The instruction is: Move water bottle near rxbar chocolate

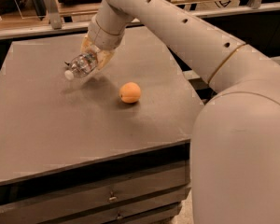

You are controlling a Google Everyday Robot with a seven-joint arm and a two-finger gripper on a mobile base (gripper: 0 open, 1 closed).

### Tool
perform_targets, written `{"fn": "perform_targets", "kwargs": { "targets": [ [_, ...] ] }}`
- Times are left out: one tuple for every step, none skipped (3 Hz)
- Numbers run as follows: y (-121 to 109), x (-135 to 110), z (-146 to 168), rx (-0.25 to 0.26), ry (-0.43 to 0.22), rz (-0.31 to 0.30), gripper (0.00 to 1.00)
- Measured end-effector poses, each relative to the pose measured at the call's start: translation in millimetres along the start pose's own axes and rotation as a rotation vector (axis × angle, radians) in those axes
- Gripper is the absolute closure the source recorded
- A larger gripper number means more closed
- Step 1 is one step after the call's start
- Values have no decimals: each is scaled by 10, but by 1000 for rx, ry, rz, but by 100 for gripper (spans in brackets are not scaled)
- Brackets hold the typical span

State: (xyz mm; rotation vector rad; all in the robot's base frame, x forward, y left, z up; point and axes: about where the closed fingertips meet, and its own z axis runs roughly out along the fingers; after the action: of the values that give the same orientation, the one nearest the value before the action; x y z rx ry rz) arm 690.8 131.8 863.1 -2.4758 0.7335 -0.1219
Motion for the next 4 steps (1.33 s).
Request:
{"fn": "perform_targets", "kwargs": {
  "targets": [
    [5,-9,31,-4,-4,-1,12],
    [10,-17,59,-7,-7,-2,0],
    [11,-17,60,-7,-7,-2,0],
    [-41,-33,12,-7,-29,2,0]
  ]
}}
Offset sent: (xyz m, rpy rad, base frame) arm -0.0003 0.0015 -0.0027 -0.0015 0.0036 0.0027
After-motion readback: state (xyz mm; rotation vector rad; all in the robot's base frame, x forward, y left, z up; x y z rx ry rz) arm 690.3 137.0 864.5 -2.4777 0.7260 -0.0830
